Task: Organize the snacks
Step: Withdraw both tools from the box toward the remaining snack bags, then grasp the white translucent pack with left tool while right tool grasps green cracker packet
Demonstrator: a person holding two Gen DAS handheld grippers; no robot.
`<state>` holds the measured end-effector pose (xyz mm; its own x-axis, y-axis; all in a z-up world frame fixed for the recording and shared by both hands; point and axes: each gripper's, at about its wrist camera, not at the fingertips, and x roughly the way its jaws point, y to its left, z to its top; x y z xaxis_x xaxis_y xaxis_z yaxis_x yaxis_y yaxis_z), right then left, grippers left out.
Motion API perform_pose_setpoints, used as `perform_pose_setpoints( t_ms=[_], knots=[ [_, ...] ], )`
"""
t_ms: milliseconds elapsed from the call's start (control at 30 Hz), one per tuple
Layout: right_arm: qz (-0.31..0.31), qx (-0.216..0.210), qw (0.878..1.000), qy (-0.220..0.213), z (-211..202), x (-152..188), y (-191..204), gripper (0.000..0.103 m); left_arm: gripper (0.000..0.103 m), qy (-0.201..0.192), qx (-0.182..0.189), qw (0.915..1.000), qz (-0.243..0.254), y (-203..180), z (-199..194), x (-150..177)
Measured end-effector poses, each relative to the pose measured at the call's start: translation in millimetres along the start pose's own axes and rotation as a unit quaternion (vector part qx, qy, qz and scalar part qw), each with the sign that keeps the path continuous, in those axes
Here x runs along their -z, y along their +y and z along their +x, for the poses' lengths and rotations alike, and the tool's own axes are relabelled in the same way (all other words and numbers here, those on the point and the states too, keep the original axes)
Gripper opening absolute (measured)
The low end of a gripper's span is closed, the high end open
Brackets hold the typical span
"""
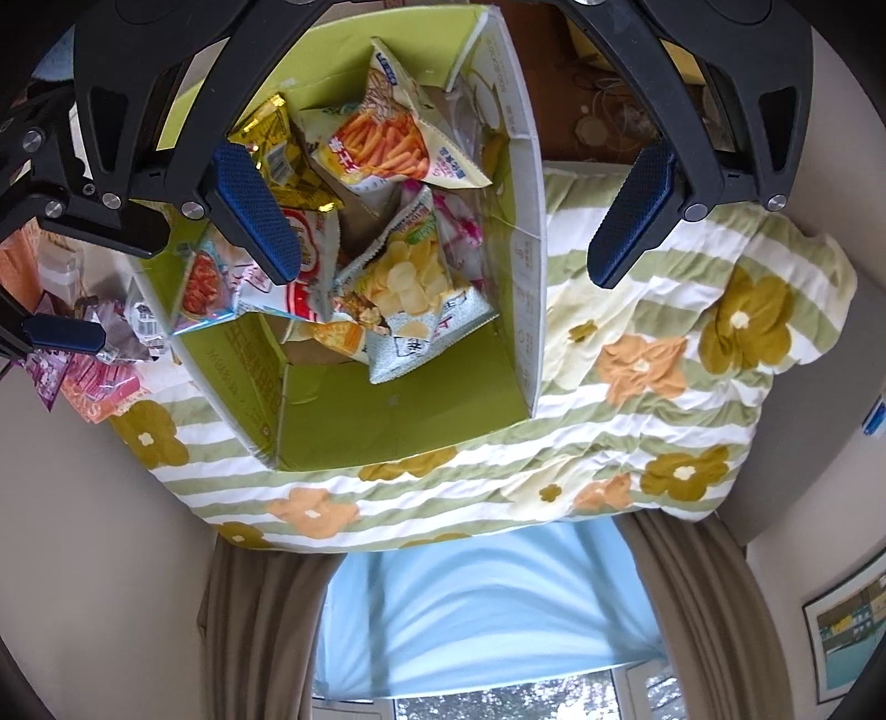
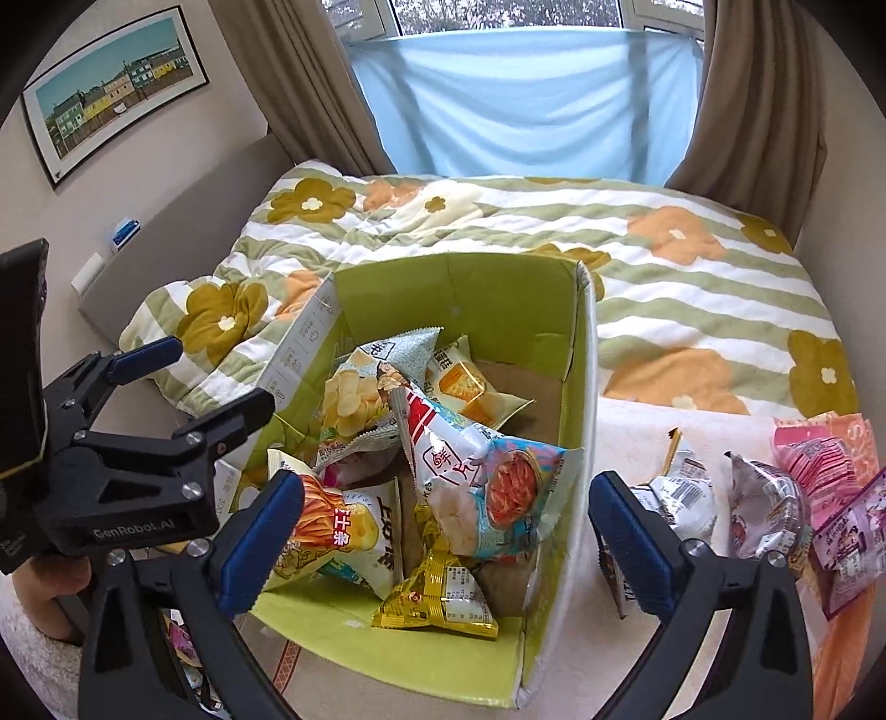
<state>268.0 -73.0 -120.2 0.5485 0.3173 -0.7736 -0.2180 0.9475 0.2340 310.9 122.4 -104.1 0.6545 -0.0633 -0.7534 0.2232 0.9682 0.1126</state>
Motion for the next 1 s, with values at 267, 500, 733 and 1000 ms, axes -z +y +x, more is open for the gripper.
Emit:
perform_pose_setpoints(
  t_ms=[267, 500, 733, 1000],
  knots=[
    [0.000, 0.018, 0.999, -0.039, -43.9, 14.7, -18.1, 0.103, 0.103, -0.021, 0.021, 0.9995, 0.006, -38.7, -28.0, -1.9],
    [0.014, 0.048, 0.998, -0.047, -84.3, 34.5, -70.4, 0.103, 0.103, -0.031, 0.045, 0.9985, 0.007, -95.5, -45.7, -7.5],
    [0.053, 0.101, 0.993, -0.041, -115.2, 70.2, -137.2, 0.103, 0.103, -0.009, 0.092, 0.9950, 0.039, -176.1, -43.0, -10.9],
    [0.094, 0.171, 0.981, 0.006, -129.2, 136.8, -217.0, 0.103, 0.103, 0.032, 0.168, 0.9802, 0.099, -302.7, -25.8, 1.0]
  ],
)
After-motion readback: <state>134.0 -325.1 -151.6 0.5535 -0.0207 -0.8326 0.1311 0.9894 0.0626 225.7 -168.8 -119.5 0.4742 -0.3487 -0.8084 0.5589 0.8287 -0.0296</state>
